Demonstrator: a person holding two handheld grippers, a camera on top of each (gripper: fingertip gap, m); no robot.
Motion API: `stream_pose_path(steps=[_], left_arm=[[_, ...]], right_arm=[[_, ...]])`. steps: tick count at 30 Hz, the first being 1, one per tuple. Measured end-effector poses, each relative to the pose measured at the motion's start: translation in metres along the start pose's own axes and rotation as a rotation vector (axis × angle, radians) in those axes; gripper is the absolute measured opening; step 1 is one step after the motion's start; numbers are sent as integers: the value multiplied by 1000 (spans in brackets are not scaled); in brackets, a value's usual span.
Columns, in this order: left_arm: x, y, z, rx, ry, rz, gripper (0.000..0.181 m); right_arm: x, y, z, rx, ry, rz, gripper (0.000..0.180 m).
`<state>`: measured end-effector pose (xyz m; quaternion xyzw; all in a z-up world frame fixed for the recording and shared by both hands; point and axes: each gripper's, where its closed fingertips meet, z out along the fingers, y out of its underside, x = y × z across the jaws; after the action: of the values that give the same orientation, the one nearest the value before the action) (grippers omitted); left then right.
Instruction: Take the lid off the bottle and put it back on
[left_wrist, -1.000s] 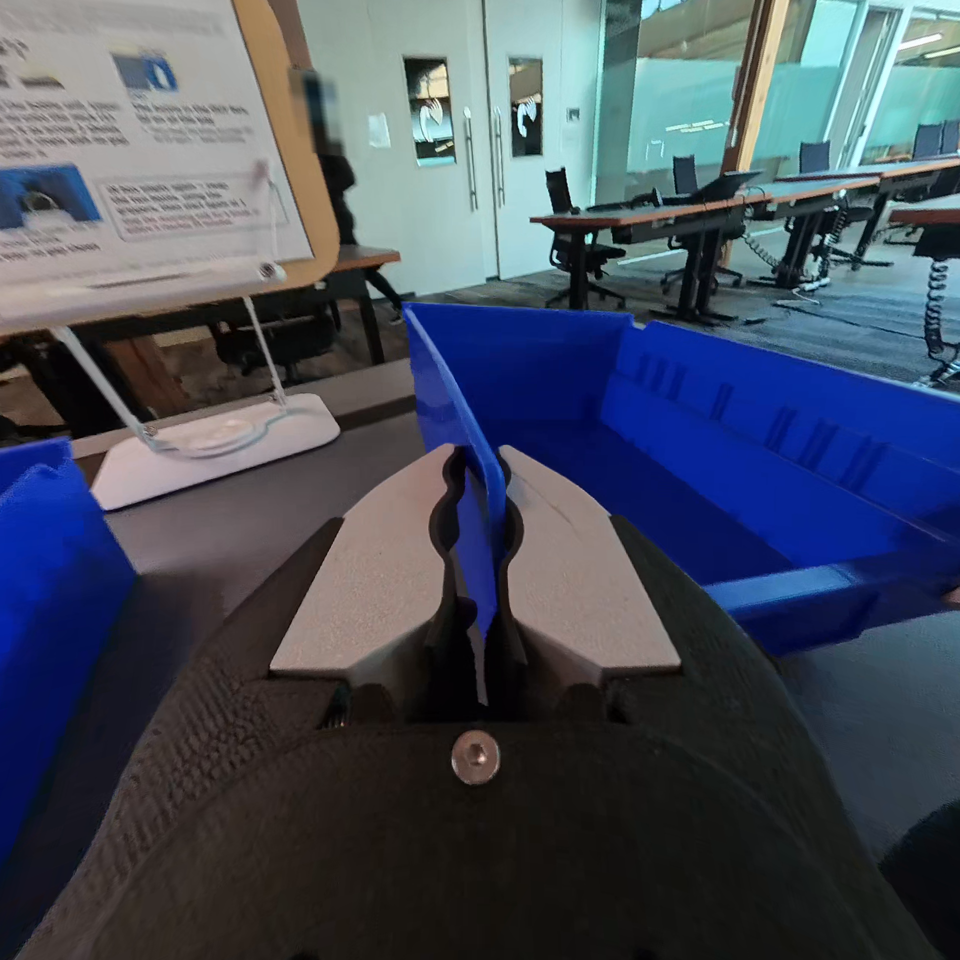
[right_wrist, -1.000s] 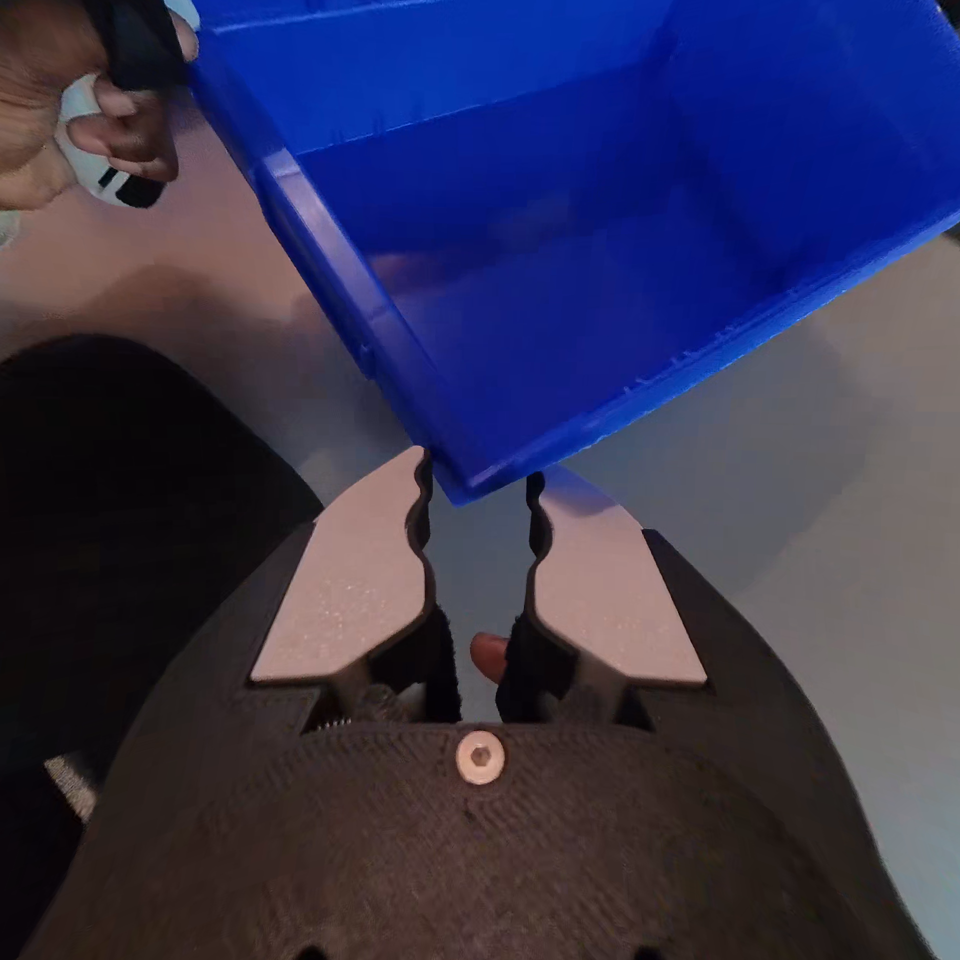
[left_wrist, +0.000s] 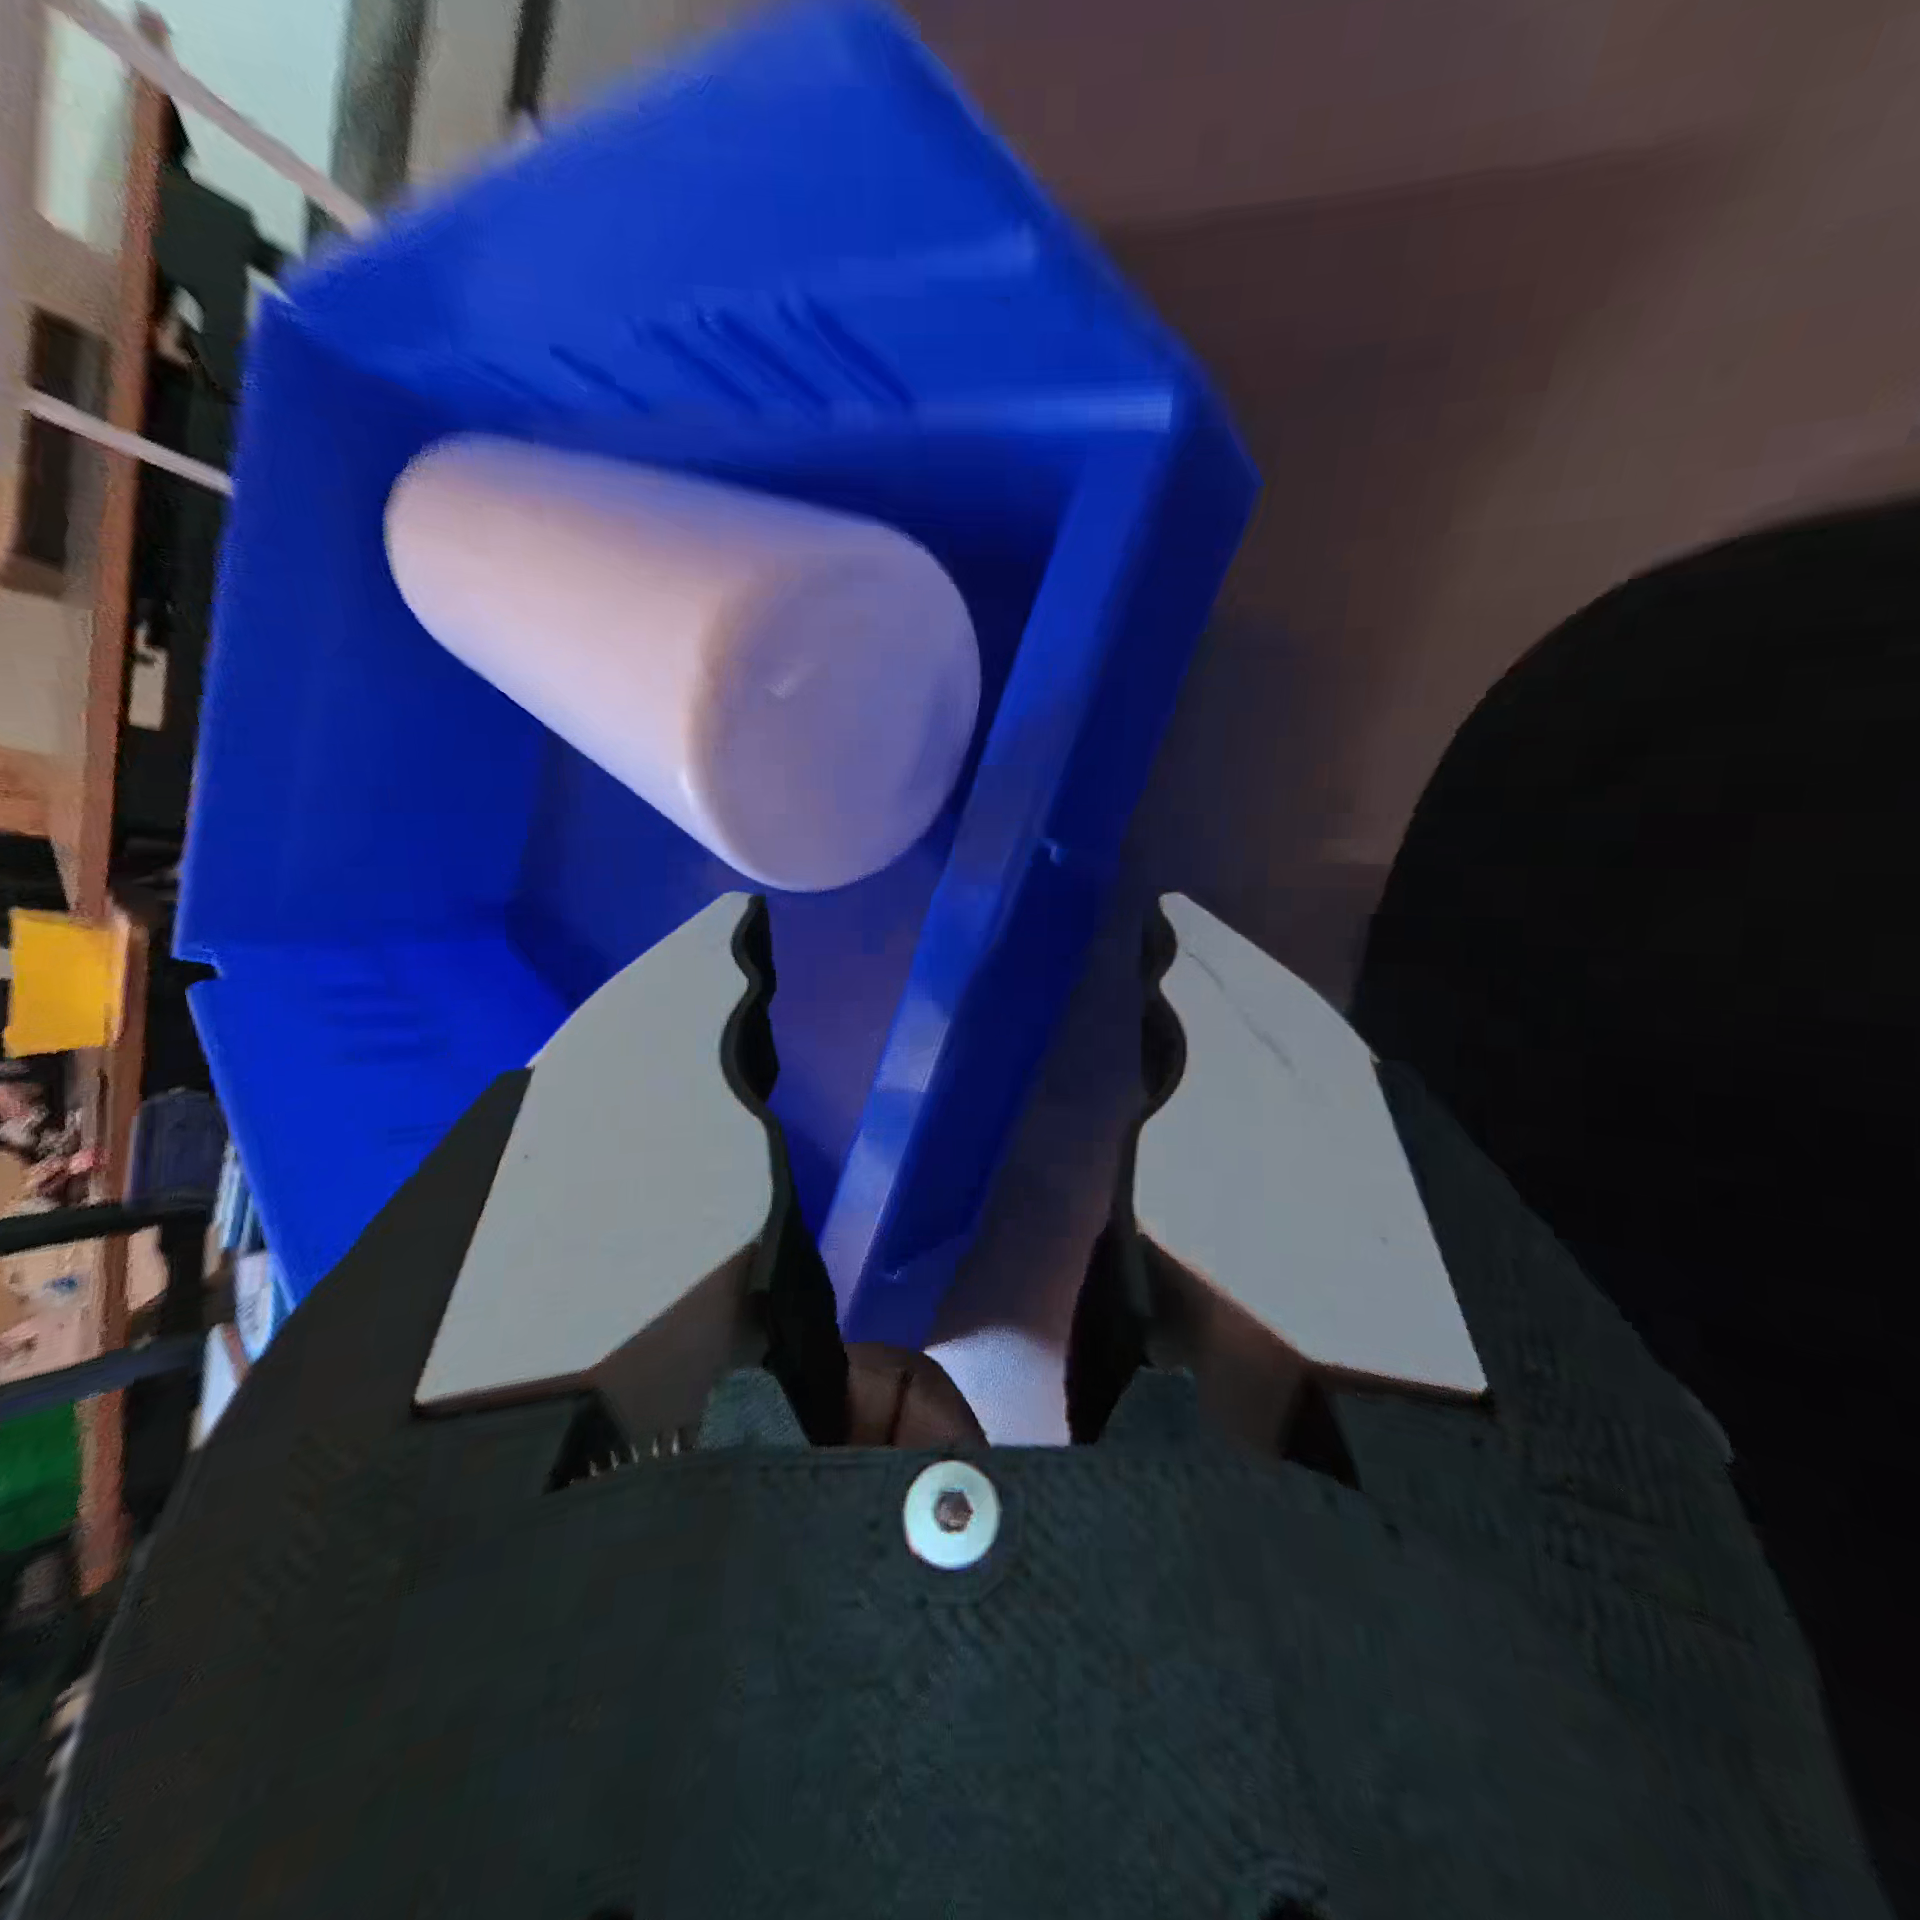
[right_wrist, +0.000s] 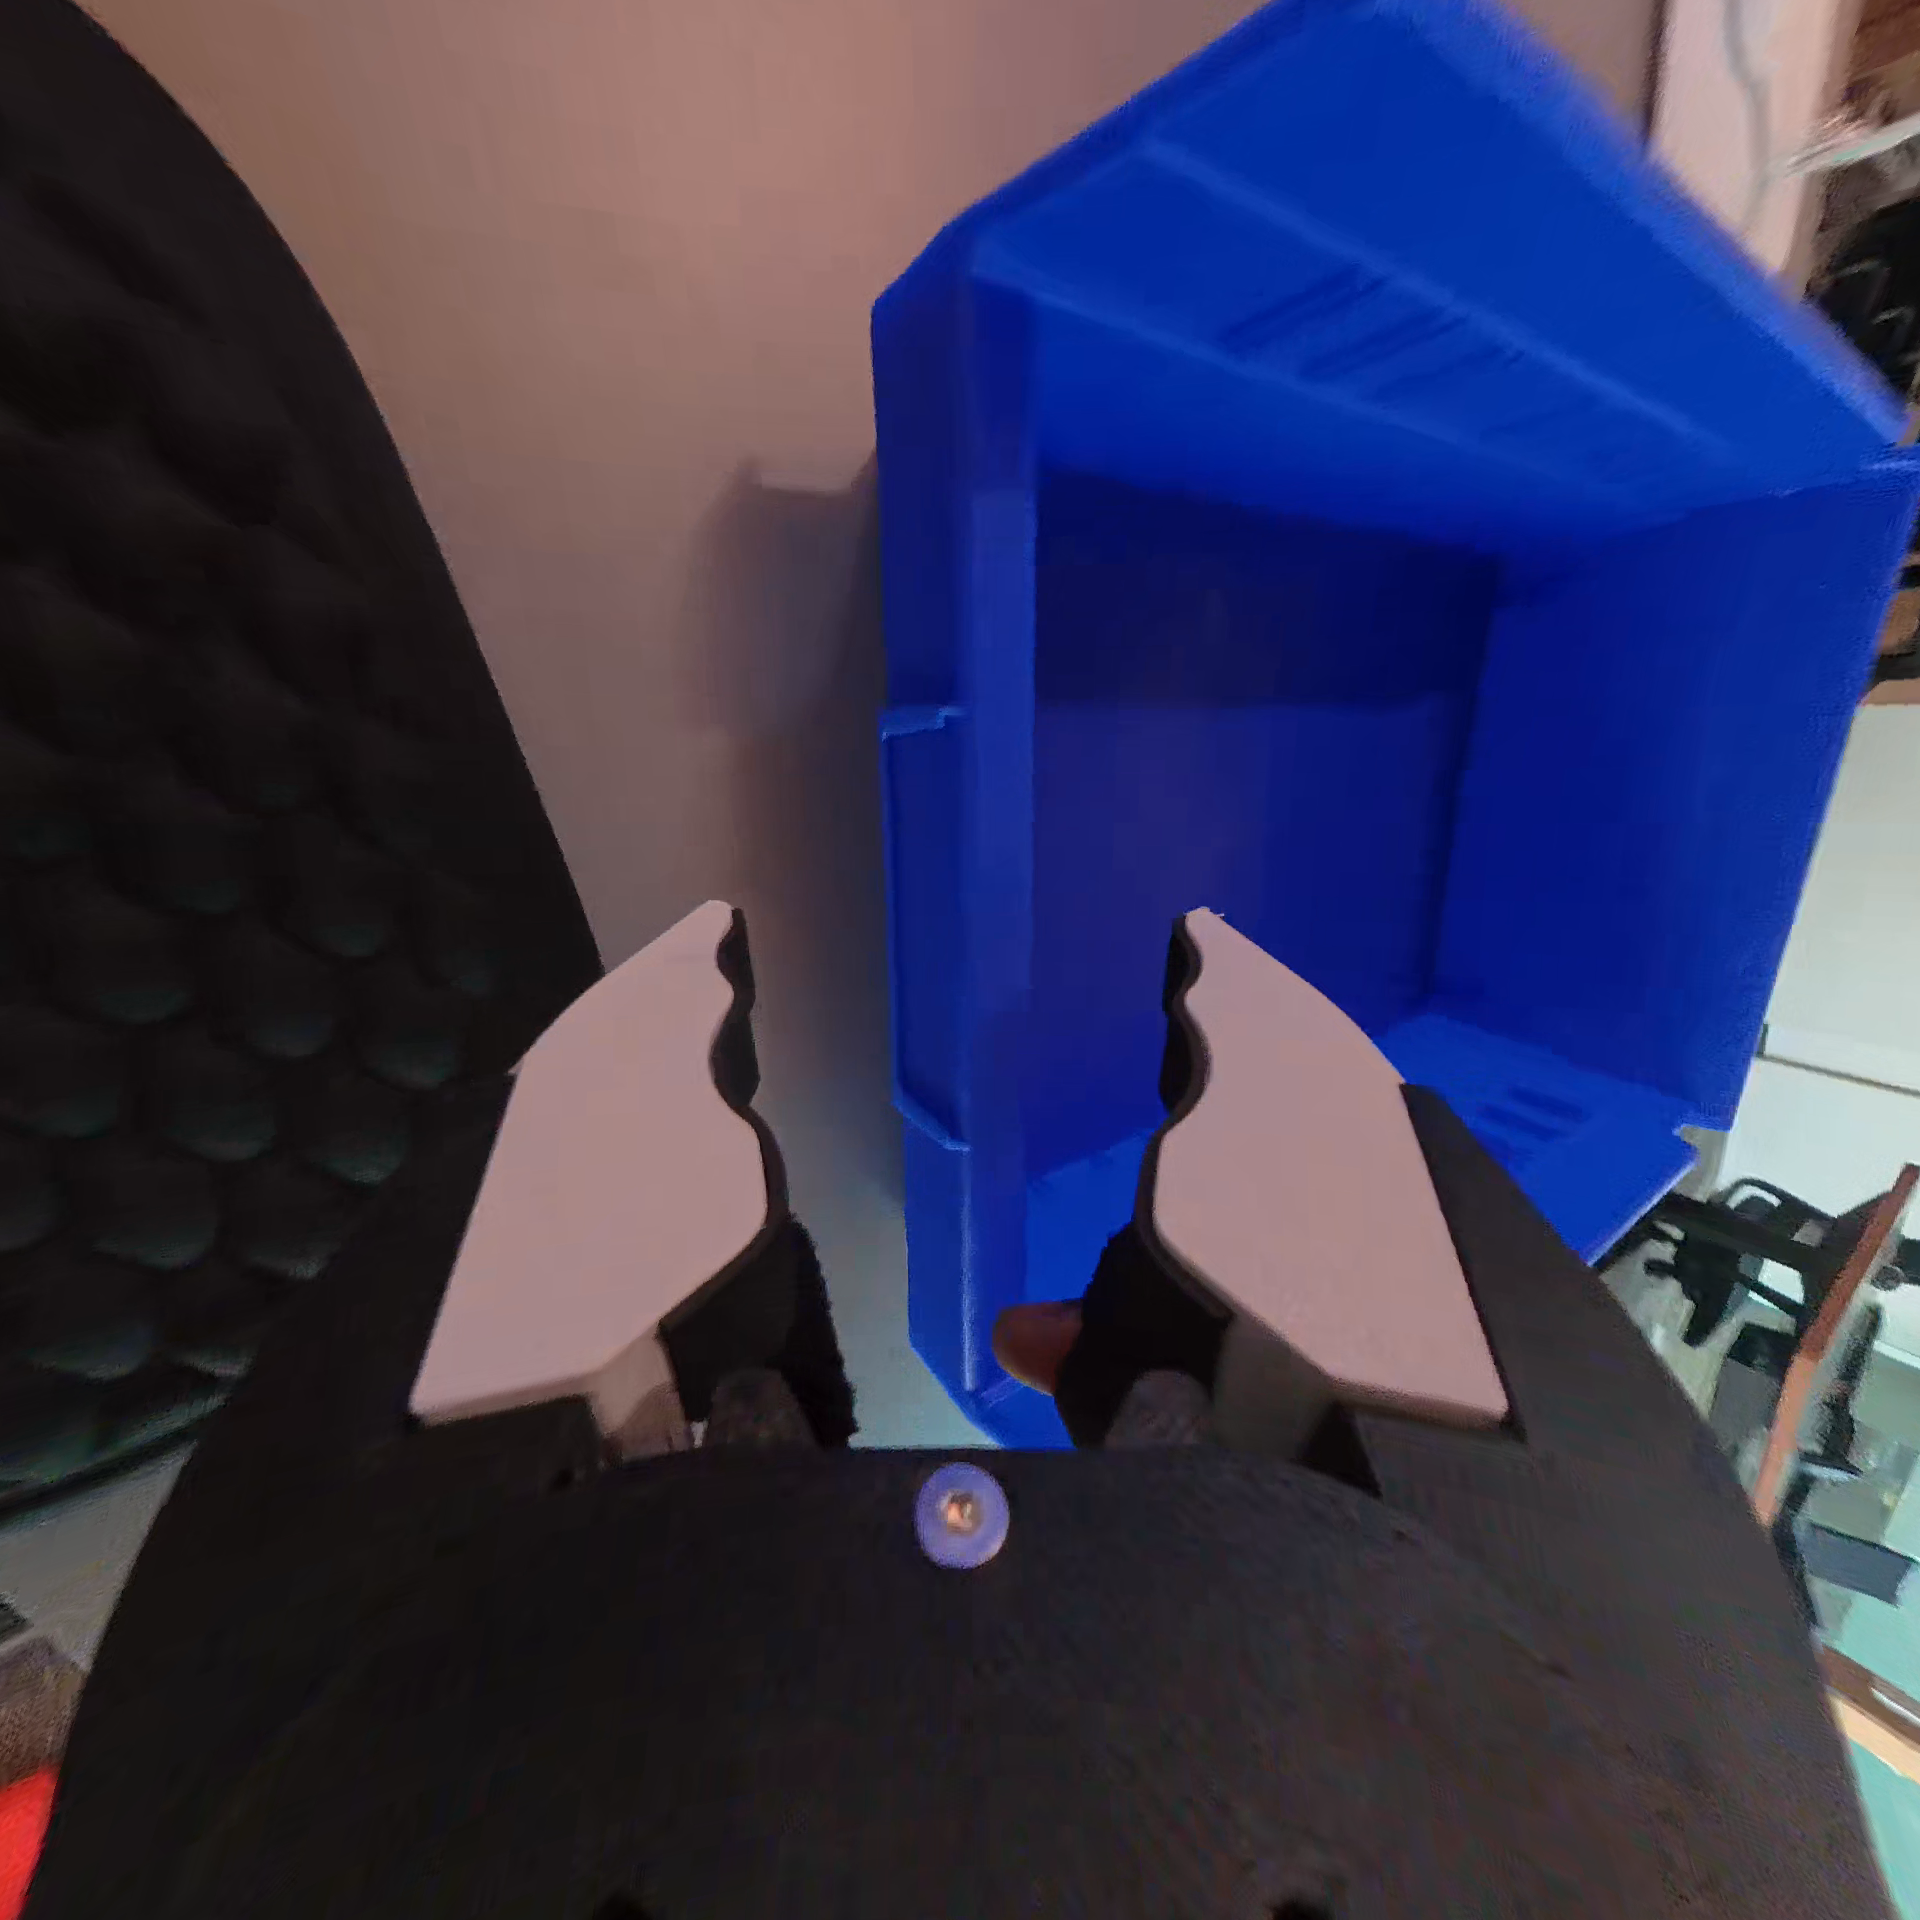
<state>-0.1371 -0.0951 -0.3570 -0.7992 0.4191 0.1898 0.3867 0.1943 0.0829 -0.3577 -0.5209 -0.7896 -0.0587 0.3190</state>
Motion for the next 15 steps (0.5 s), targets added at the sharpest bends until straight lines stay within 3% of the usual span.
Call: stream_pose_path(steps=[3,6,15], left_arm=[[2,21,18,-149,-15,74,38],[1,20,20,-143,-38,67,37],[5,48,-2,-252,2,-36,39]], right_arm=[[2,15,14,-133,12,-79,61],[1,30,24,-228,11,-134,33],[-3,63,14,-306,-23,28,30]])
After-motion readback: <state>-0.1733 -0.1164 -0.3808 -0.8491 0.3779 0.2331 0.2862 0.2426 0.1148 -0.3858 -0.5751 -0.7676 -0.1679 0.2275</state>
